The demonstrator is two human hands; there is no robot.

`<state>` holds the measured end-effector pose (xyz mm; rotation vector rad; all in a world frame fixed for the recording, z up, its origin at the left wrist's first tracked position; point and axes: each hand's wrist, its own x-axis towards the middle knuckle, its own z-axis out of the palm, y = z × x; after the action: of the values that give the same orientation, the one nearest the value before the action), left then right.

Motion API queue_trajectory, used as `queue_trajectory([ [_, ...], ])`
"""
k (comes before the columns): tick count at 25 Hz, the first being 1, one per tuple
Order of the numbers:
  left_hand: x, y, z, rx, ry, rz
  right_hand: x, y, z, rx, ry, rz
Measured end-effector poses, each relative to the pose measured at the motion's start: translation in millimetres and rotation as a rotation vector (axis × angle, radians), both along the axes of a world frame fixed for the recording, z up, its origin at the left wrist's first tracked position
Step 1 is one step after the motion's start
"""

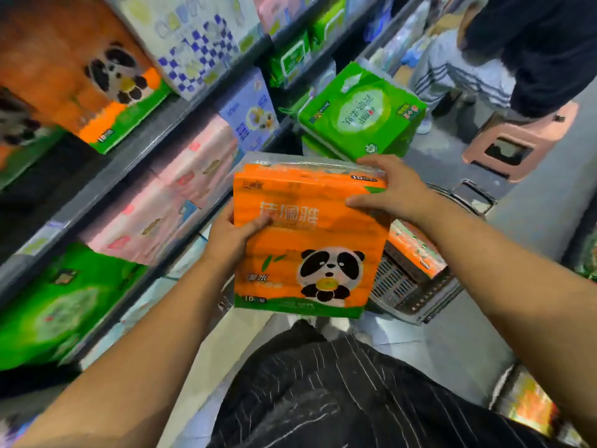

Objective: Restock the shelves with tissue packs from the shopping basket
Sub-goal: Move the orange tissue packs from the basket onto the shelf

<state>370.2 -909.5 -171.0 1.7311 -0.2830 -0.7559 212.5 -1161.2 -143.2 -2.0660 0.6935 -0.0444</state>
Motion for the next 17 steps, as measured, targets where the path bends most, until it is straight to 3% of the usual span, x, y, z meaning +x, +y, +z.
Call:
queue_trajectory([
  [2, 0, 28, 10, -0.026, 0.028, 0.076, 12, 26, 2, 0.013, -0.083, -0.064],
  [5, 2, 57, 21, -0.063, 0.084, 0.192, 25, 63, 3, 0.208, -0.18, -0.156],
  [11, 14, 102, 38, -0.196, 0.218, 0.429, 41, 119, -12, 0.391, -0.212, -0.018],
  [17, 37, 155, 48, -0.254, 0.242, 0.444, 69, 161, -17, 0.557, -0.187, 0.033],
])
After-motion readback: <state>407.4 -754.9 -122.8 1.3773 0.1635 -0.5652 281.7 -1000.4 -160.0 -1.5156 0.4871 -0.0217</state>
